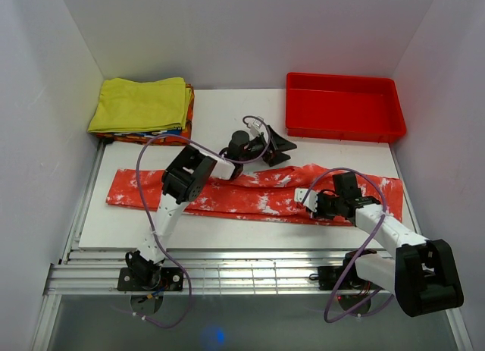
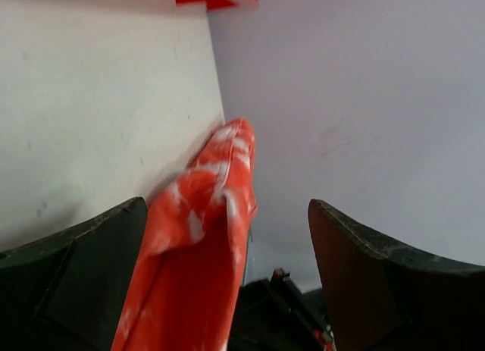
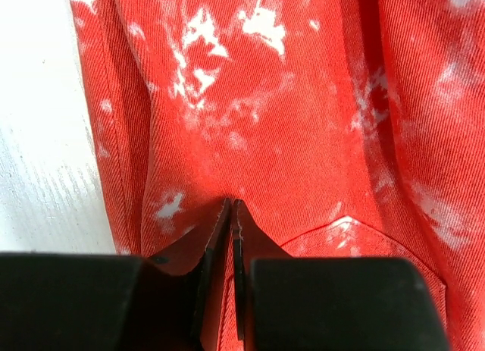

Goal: Fold and stack the trousers
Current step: Fold the trousers

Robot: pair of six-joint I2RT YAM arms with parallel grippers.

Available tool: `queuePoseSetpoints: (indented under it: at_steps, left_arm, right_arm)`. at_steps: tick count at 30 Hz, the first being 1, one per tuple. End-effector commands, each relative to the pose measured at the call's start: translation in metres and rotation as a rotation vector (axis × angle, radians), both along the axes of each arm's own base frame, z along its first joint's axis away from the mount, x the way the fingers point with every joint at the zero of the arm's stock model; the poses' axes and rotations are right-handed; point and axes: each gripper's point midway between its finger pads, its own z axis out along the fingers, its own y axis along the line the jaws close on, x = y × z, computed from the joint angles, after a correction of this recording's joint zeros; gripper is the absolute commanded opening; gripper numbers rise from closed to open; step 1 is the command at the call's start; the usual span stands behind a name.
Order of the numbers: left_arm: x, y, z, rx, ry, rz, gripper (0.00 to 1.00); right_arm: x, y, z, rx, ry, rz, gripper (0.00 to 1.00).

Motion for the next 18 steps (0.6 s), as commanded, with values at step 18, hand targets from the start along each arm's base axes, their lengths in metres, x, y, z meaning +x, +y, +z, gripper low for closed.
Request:
queuePoseSetpoints:
  at_steps: [18]
  left_arm:
    - [-0.082,-0.094,0.014,0.054,0.001,-0.281,0.98]
  right_arm:
    - [-0.060,-0.016,-0.031,-0.088,0.276,0.033,0.13]
